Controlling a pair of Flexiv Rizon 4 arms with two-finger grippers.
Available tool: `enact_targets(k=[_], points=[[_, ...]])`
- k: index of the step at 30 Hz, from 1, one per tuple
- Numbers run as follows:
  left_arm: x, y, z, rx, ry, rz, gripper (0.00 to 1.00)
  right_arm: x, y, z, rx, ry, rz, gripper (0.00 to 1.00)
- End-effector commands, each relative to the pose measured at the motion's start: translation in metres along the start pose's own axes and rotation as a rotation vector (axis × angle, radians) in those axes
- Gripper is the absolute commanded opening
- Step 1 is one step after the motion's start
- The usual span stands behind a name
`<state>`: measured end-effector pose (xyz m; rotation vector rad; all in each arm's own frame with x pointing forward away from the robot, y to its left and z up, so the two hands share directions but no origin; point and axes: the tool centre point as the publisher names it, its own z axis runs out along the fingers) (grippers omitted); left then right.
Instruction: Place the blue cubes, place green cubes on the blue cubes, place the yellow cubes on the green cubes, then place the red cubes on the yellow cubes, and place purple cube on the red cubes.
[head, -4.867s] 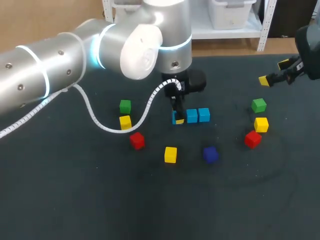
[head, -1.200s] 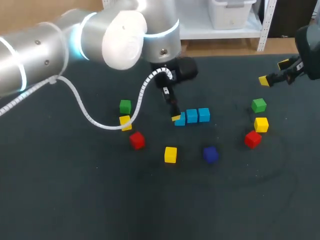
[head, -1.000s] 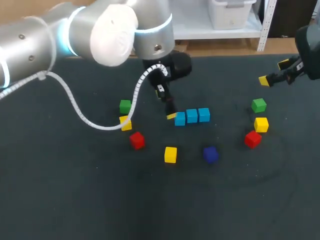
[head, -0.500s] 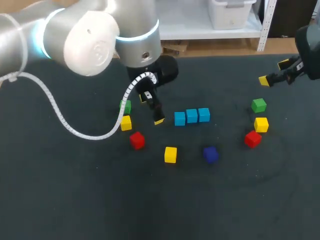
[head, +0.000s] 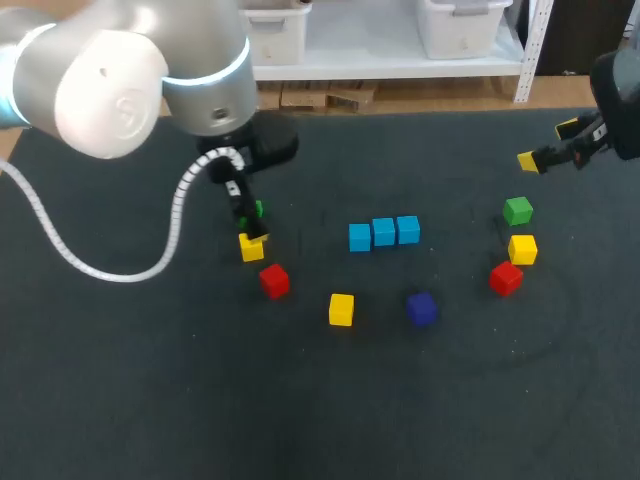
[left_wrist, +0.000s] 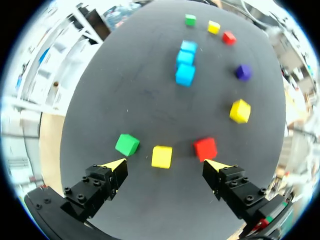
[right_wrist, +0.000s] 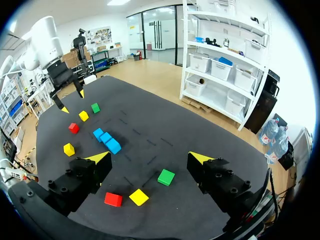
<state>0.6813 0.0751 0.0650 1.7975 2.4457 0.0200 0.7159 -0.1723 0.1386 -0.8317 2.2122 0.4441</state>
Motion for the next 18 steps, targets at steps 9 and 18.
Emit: enact_targets(k=[9, 18], points=[[-0.005, 0.042, 0.012, 0.073, 0.050, 0.220, 1.00, 0.000, 0.001, 0.000, 0.004, 0.002, 0.001, 1.00], [-0.011, 0.066, 0.026, 0.100, 0.049, 0.230, 1.00, 0.000, 0.001, 0.000, 0.004, 0.002, 0.001, 1.00]])
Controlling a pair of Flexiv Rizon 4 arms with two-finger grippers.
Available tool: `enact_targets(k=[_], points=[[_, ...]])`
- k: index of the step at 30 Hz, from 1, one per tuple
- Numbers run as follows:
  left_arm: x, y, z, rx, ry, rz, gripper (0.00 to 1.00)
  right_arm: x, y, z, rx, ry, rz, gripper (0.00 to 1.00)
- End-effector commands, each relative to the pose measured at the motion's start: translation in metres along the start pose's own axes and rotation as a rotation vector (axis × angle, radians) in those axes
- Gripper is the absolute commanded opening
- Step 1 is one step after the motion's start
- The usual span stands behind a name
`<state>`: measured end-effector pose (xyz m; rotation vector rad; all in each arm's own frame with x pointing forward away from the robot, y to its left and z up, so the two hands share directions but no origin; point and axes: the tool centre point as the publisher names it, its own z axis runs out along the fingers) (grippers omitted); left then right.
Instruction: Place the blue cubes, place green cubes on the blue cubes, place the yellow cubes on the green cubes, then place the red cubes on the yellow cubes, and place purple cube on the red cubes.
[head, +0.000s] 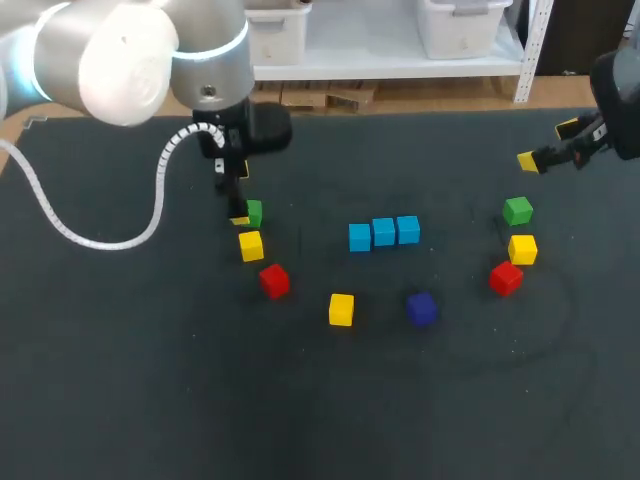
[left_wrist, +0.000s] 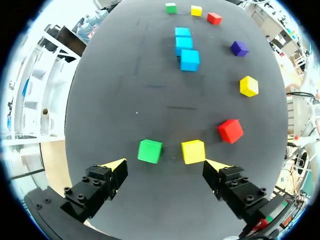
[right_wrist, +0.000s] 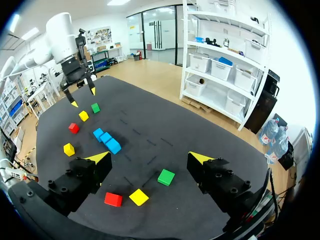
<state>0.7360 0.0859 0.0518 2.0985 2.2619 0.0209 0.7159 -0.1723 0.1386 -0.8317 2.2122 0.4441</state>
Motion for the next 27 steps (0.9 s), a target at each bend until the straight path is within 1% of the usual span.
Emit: enact_targets(k=[1, 6, 9, 15, 22, 24, 26, 27], points=[[-0.002, 0.015, 0.010, 0.062, 0.015, 0.007, 1.00, 0.000, 0.001, 0.000, 0.004, 0.002, 0.001, 1.00], [0.001, 0.017, 0.023, 0.073, 0.026, 0.024, 1.00, 0.000, 0.001, 0.000, 0.004, 0.002, 0.001, 1.00], [0.001, 0.020, 0.030, 0.053, 0.038, 0.027, 1.00, 0.000, 0.001, 0.000, 0.004, 0.002, 0.001, 1.00], [-0.002, 0.022, 0.036, 0.042, -0.002, 0.031, 1.00, 0.000, 0.001, 0.000, 0.004, 0.002, 0.001, 1.00], [0.004, 0.032, 0.044, 0.030, -0.034, 0.024, 1.00, 0.000, 0.001, 0.000, 0.004, 0.002, 0.001, 1.00], [0.003, 0.033, 0.048, 0.028, -0.034, 0.026, 1.00, 0.000, 0.001, 0.000, 0.004, 0.002, 0.001, 1.00], [0.002, 0.032, 0.052, 0.021, -0.010, 0.044, 1.00, 0.000, 0.001, 0.000, 0.004, 0.002, 0.001, 1.00], [0.002, 0.032, 0.053, 0.025, -0.011, 0.045, 1.00, 0.000, 0.001, 0.000, 0.004, 0.002, 0.001, 1.00]])
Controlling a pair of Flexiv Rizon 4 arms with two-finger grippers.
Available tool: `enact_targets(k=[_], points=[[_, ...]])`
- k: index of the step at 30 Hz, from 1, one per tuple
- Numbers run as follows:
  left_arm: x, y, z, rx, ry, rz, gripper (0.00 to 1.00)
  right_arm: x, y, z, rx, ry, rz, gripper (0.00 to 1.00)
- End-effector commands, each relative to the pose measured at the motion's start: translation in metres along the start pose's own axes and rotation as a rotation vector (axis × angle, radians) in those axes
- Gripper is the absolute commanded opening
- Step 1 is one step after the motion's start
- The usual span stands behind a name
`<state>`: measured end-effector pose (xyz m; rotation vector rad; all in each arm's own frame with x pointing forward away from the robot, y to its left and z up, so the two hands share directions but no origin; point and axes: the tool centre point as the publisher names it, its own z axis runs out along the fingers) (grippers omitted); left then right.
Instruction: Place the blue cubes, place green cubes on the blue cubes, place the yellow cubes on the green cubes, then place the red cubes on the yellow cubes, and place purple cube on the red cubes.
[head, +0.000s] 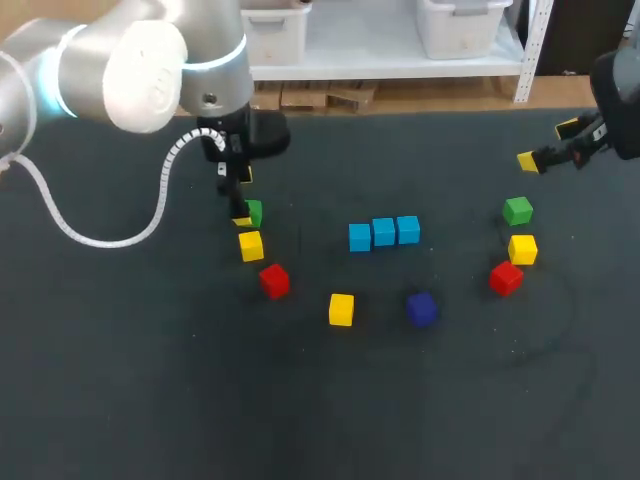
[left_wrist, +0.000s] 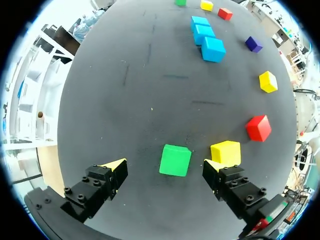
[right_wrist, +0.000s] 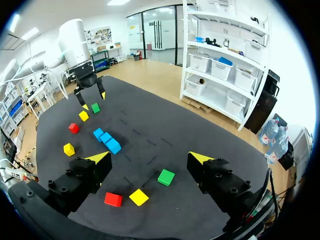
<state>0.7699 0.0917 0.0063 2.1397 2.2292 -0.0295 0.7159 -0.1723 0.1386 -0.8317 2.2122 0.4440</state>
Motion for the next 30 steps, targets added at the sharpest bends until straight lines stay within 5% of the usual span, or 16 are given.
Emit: enact_targets(k=[1, 12, 19, 25, 30], points=[[-0.004, 0.001, 0.007, 0.002, 0.007, 0.008, 1.00, 0.000, 0.001, 0.000, 0.004, 0.002, 0.001, 1.00], [-0.004, 0.007, 0.018, 0.030, 0.023, -0.006, 0.93, 0.000, 0.001, 0.000, 0.004, 0.002, 0.001, 1.00], [-0.006, 0.007, 0.015, 0.059, -0.001, -0.042, 0.35, 0.000, 0.001, 0.000, 0.004, 0.002, 0.001, 1.00], [-0.006, 0.004, 0.008, 0.073, -0.024, -0.077, 0.00, 0.000, 0.001, 0.000, 0.004, 0.002, 0.001, 1.00], [-0.013, 0.003, -0.008, 0.056, -0.007, -0.117, 0.00, 0.000, 0.001, 0.000, 0.004, 0.002, 0.001, 1.00]])
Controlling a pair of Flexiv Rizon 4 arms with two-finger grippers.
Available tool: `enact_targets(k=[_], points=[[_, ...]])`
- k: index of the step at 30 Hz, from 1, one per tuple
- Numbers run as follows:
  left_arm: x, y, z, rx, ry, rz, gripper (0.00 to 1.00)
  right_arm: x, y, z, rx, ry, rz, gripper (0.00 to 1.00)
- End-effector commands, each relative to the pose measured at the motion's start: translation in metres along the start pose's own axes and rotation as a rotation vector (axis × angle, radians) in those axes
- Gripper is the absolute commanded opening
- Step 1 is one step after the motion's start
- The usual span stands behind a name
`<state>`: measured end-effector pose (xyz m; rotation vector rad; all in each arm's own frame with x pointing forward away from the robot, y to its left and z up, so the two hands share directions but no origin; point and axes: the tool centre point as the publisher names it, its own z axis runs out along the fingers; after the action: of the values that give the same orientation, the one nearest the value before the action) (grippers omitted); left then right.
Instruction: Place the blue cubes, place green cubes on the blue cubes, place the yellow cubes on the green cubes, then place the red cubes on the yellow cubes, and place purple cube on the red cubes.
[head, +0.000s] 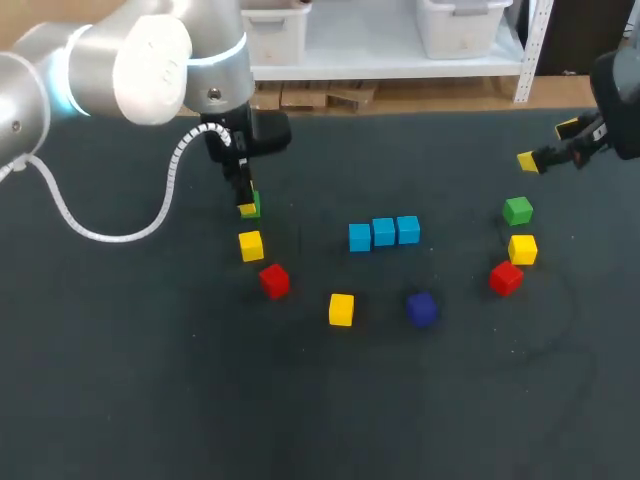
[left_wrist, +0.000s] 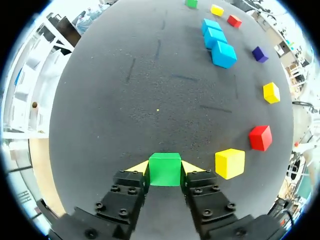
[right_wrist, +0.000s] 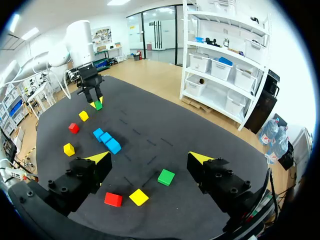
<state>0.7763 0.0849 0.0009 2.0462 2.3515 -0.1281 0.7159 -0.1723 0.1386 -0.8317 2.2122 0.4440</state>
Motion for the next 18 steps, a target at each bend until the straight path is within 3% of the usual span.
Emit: enact_targets(k=[1, 8, 13, 18], points=[[-0.010, -0.007, -0.020, -0.008, 0.014, -0.022, 0.00, 0.000, 0.001, 0.000, 0.004, 0.002, 0.001, 1.00], [-0.043, -0.031, -0.069, -0.042, -0.049, -0.071, 0.00, 0.000, 0.001, 0.000, 0.004, 0.002, 0.001, 1.00], [-0.063, -0.046, -0.076, -0.053, -0.049, -0.095, 0.00, 0.000, 0.001, 0.000, 0.004, 0.002, 0.001, 1.00], [-0.078, -0.049, -0.073, -0.087, -0.045, -0.147, 0.00, 0.000, 0.001, 0.000, 0.004, 0.002, 0.001, 1.00]])
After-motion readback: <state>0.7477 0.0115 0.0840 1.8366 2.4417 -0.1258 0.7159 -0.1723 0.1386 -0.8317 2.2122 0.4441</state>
